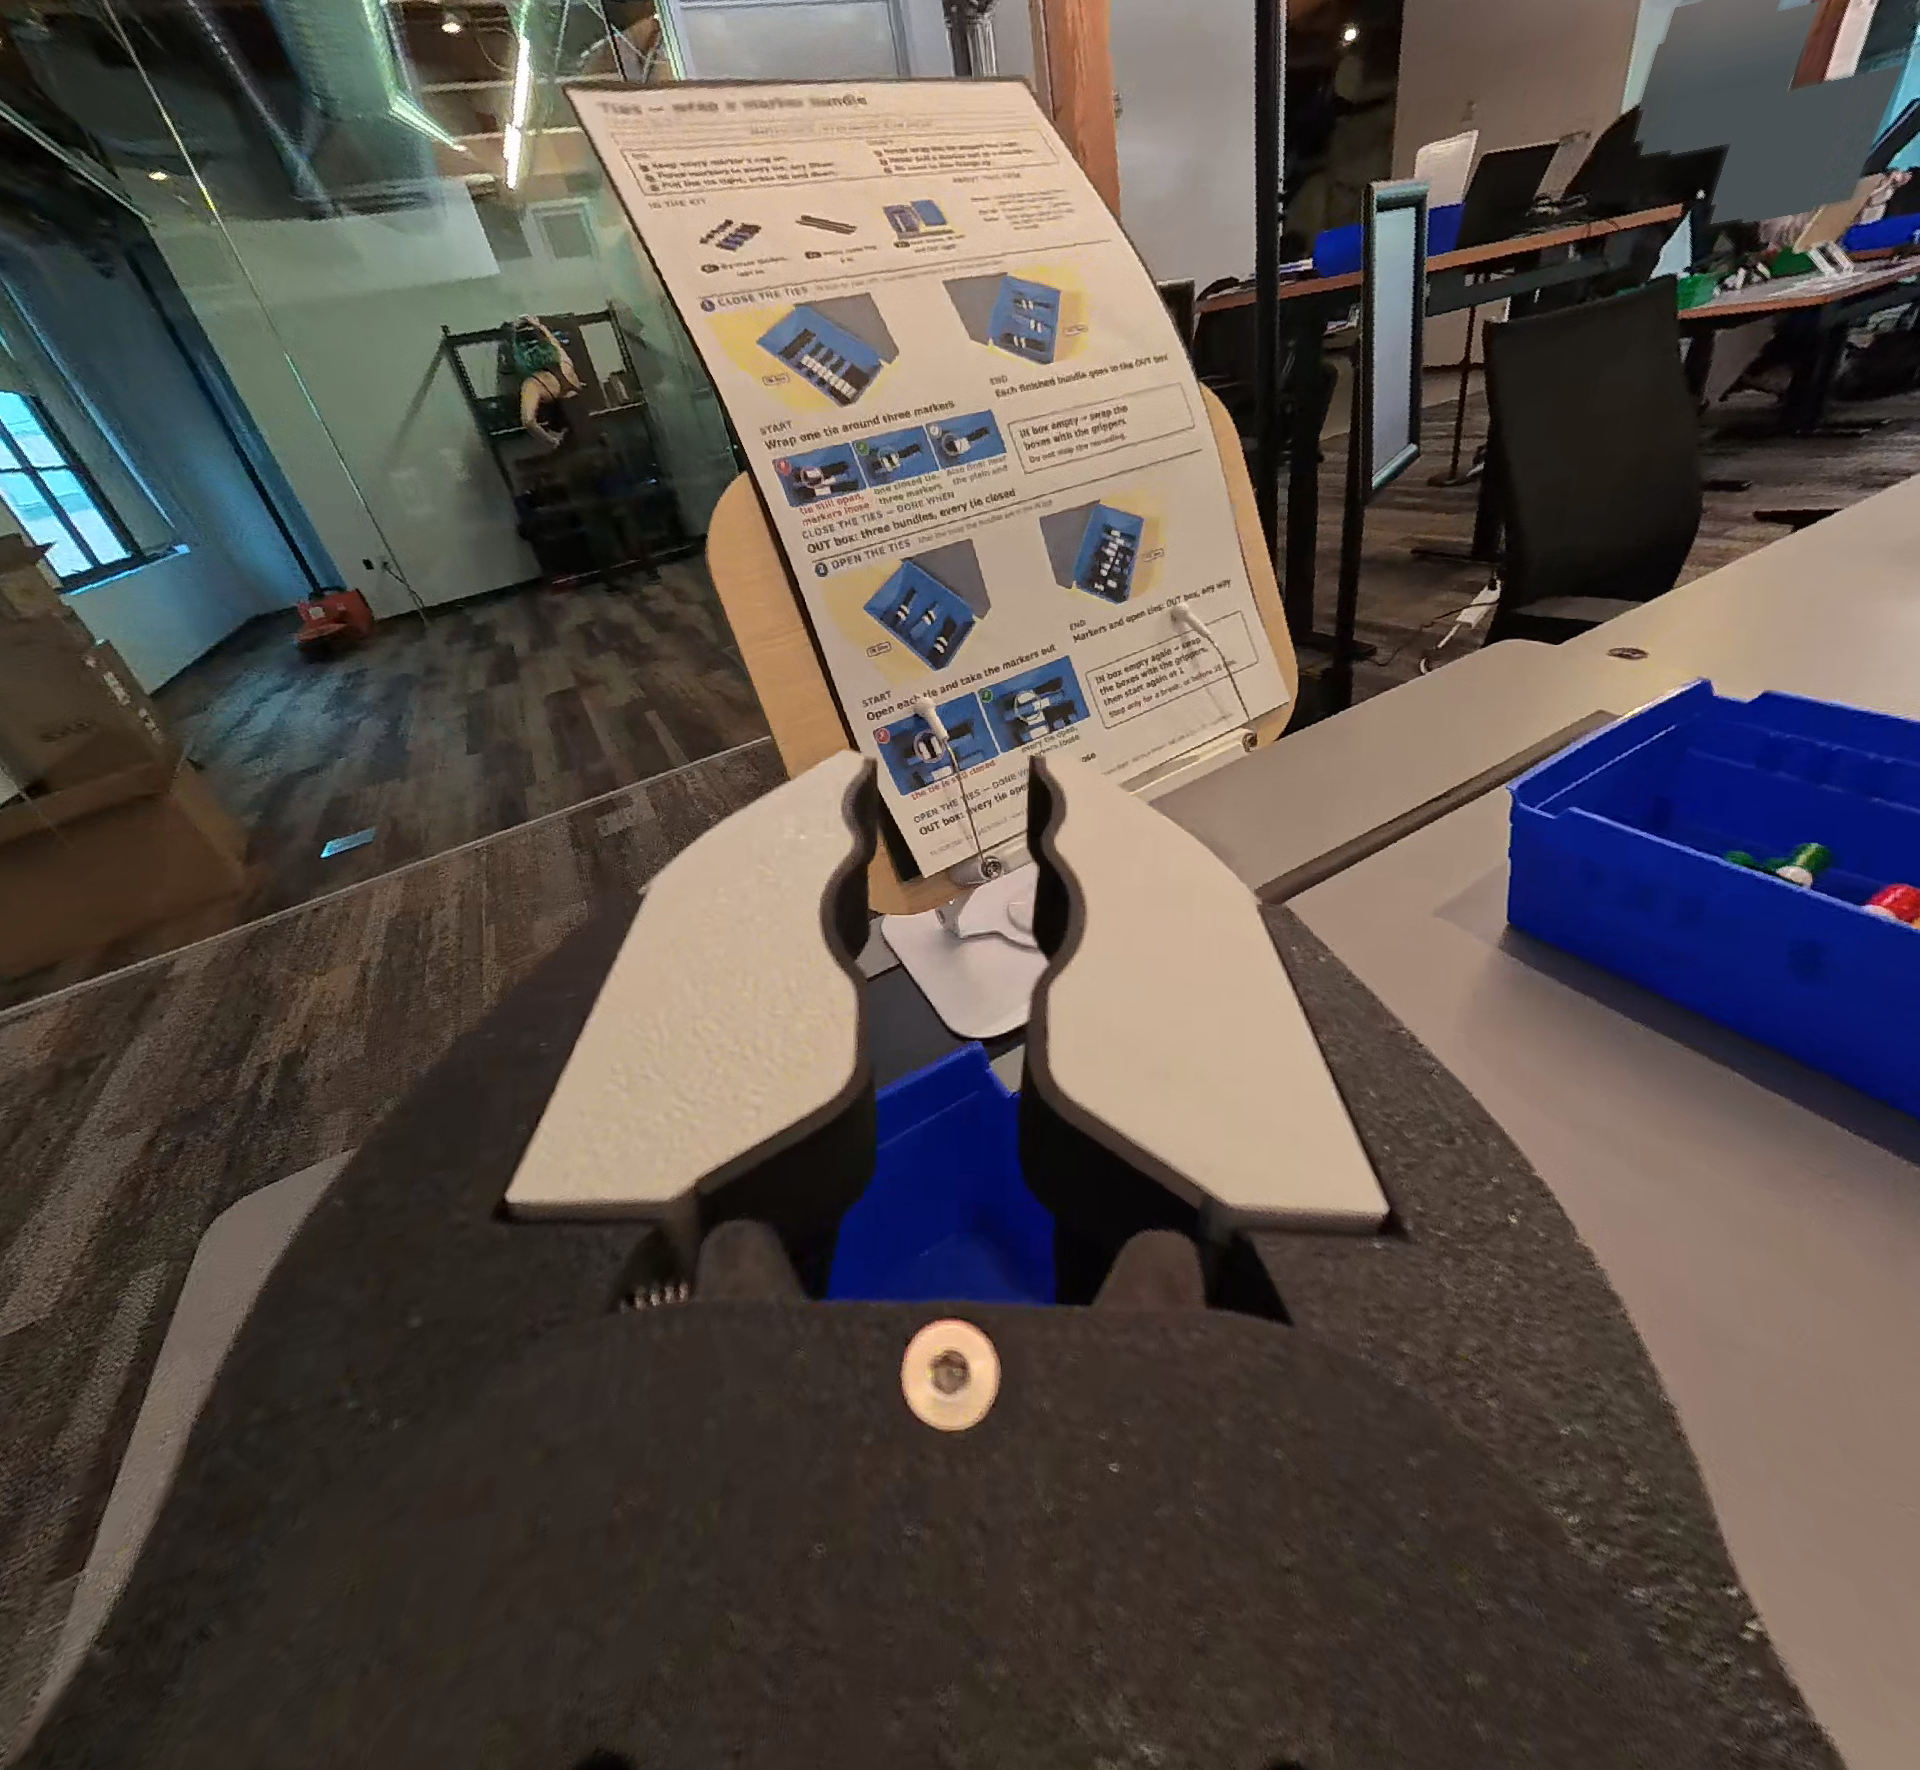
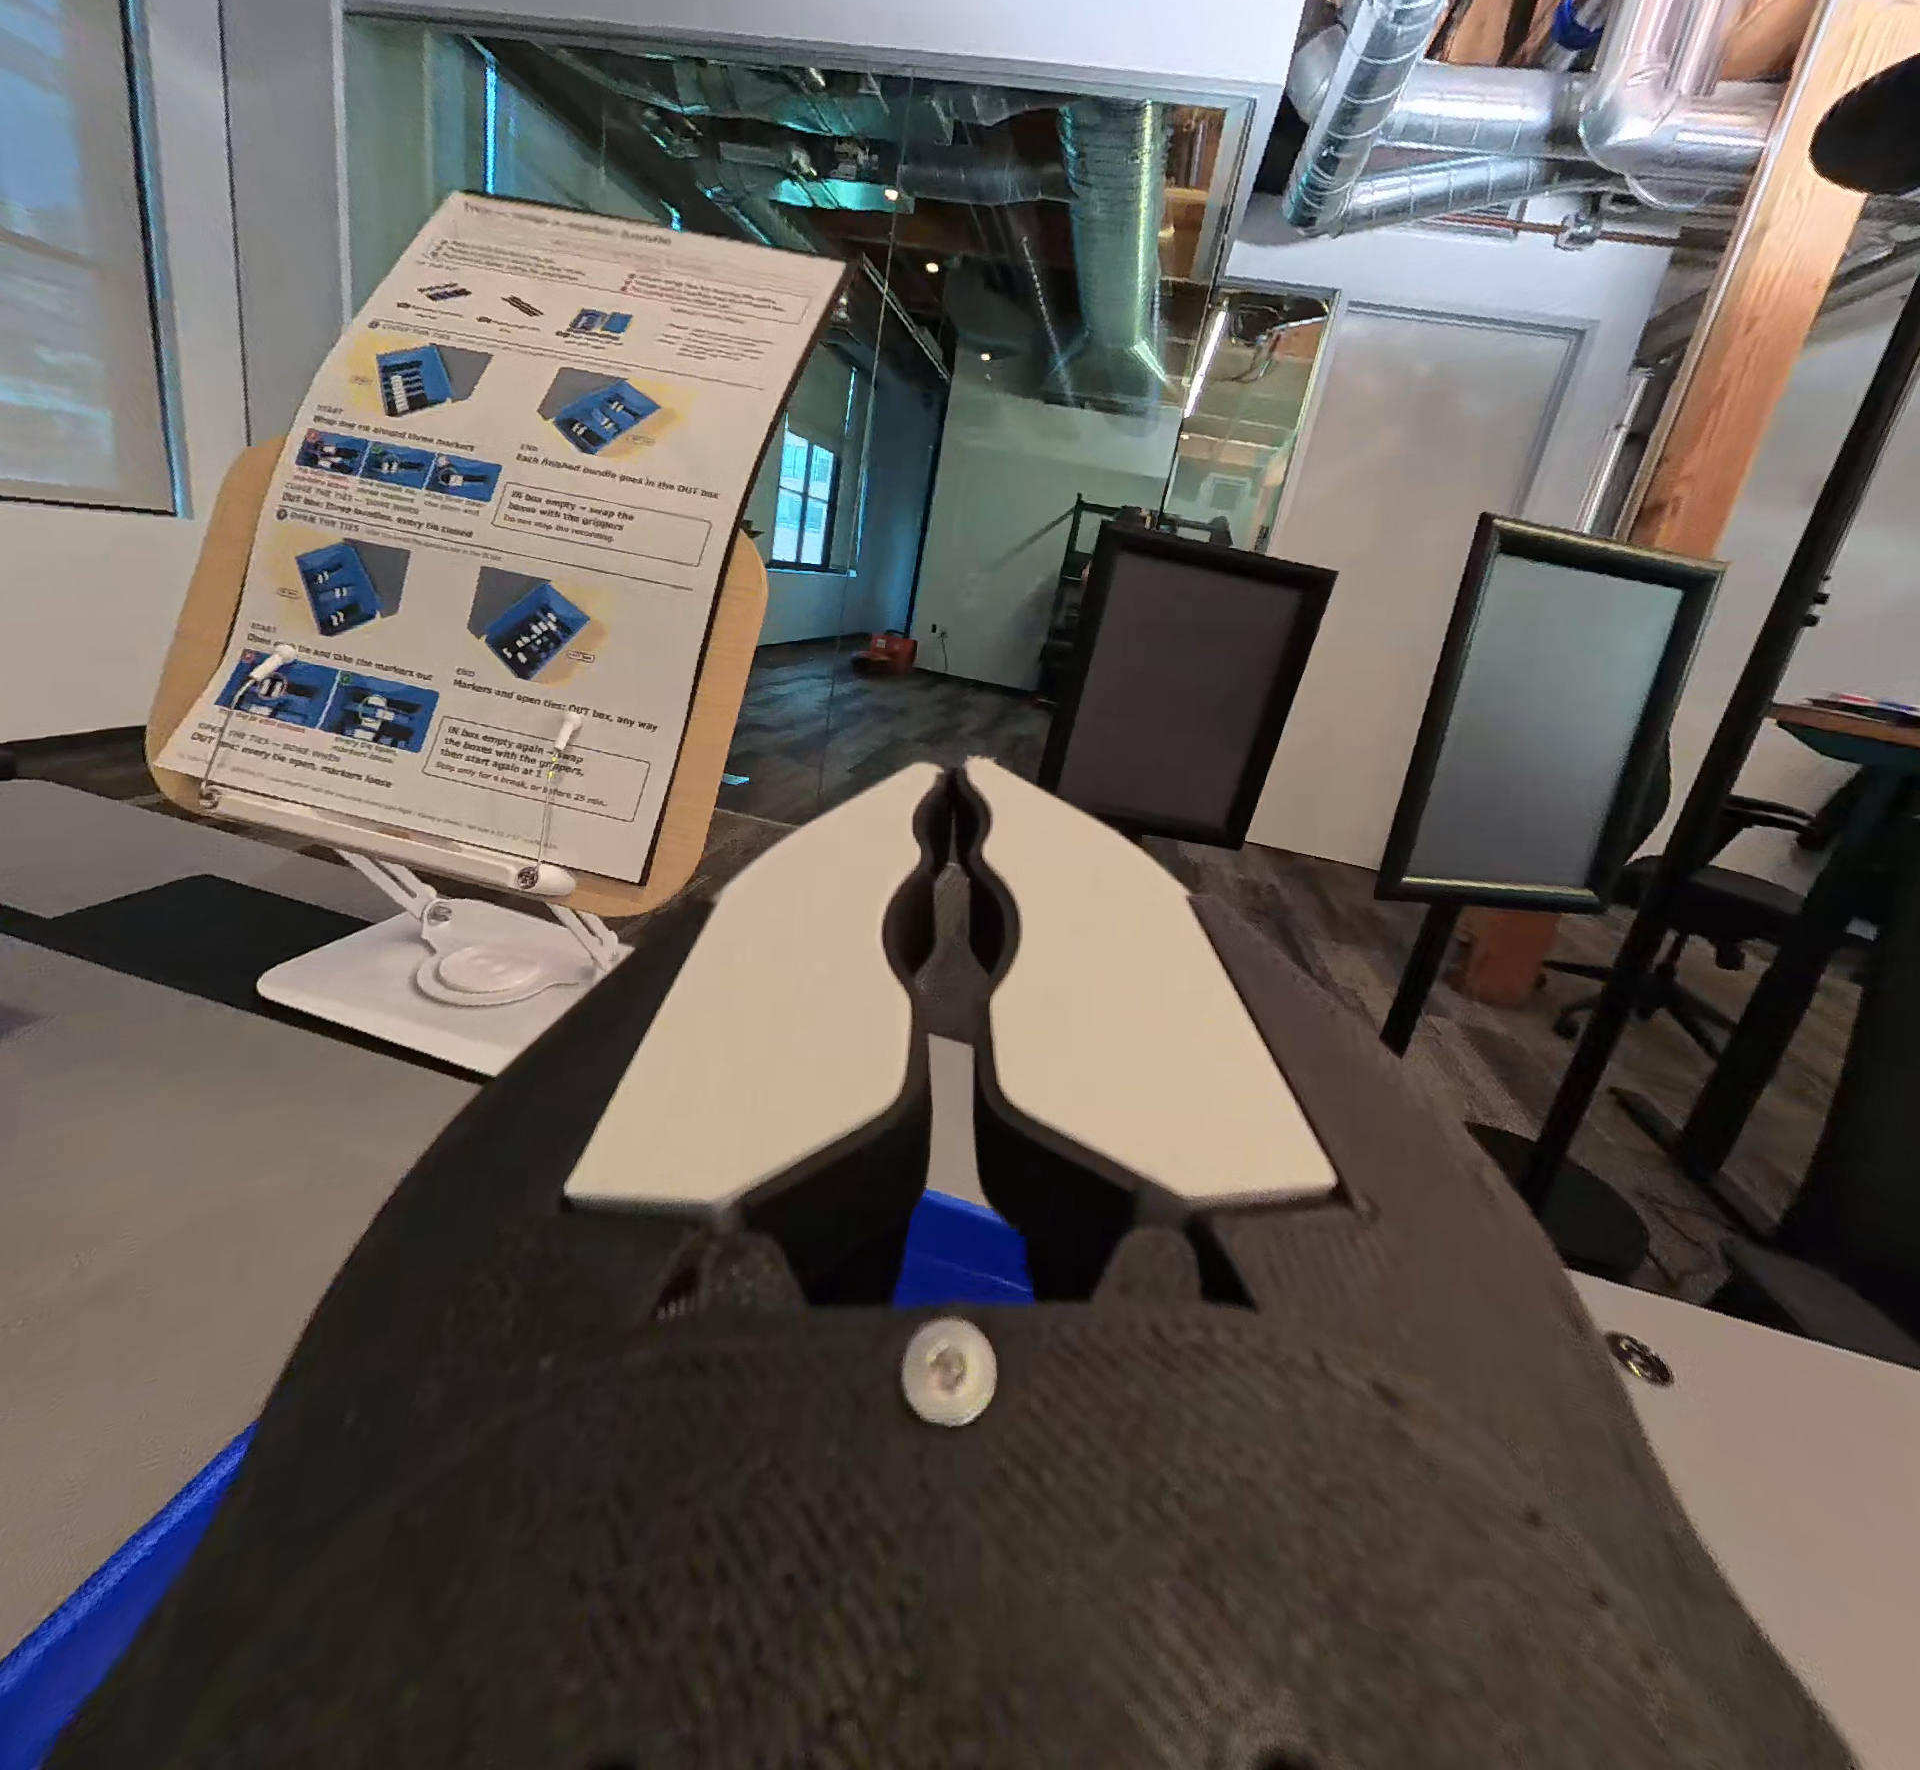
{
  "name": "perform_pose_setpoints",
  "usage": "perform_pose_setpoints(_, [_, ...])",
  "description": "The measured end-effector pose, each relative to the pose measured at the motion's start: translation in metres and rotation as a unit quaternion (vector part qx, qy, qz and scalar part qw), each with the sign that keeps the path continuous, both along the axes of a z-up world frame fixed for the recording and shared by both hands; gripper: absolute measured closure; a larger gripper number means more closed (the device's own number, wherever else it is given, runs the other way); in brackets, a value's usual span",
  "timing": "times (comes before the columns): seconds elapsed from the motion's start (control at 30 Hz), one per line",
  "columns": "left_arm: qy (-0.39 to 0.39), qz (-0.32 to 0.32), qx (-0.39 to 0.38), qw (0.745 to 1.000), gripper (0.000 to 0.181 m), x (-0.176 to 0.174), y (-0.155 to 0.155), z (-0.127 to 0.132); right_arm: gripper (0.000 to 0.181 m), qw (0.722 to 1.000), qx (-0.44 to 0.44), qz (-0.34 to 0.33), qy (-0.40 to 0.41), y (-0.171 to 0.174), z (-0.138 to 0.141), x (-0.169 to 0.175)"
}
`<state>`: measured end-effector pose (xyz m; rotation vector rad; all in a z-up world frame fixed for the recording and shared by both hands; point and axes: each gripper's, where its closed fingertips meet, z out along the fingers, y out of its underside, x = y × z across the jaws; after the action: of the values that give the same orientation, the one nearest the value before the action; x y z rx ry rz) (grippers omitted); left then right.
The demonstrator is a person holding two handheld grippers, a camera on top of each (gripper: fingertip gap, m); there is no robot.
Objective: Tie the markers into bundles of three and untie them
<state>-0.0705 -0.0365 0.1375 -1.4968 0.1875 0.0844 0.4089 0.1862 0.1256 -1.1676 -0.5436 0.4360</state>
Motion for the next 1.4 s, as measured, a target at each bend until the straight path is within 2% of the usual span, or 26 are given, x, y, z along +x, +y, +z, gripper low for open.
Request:
perform_pose_setpoints(0.2, [-0.017,-0.013,0.006,1.0,0.155,0.004,-0.005,0.005,0.181,0.999,-0.038,-0.011,-0.035,0.009,-0.013,0.003])
perform_pose_setpoints(0.37, [0.0,0.008,0.007,1.0,0.155,0.001,-0.009,0.008,0.181,0.999,-0.041,0.004,-0.027,0.008,-0.011,0.0])
perform_pose_setpoints(0.67, [0.0,0.003,0.009,1.0,0.156,0.003,-0.012,0.011,0.181,0.998,-0.056,0.009,-0.009,0.007,-0.008,0.005])
perform_pose_setpoints(0.83, [0.001,0.004,0.013,1.0,0.157,0.003,-0.013,0.013,0.181,0.999,-0.021,-0.016,-0.031,0.008,-0.005,0.004])
perform_pose_setpoints(1.0, [-0.009,0.001,0.016,1.0,0.157,0.001,-0.01,0.011,0.181,1.0,-0.027,-0.006,-0.003,0.008,-0.003,-0.002])
perform_pose_setpoints(1.1, [-0.003,-0.001,0.016,1.0,0.157,0.003,-0.014,0.013,0.18,1.0,-0.009,-0.026,-0.007,0.004,0.002,0.003])
perform_pose_setpoints(1.23, [0.003,-0.003,0.03,1.0,0.157,0.006,-0.02,0.02,0.174,1.0,0.013,-0.01,-0.02,-0.005,0.007,0.001])
perform_pose_setpoints(1.4, [0.011,-0.002,0.037,0.999,0.157,0.007,-0.024,0.023,0.166,0.997,-0.028,0.065,-0.009,-0.007,-0.002,-0.01])
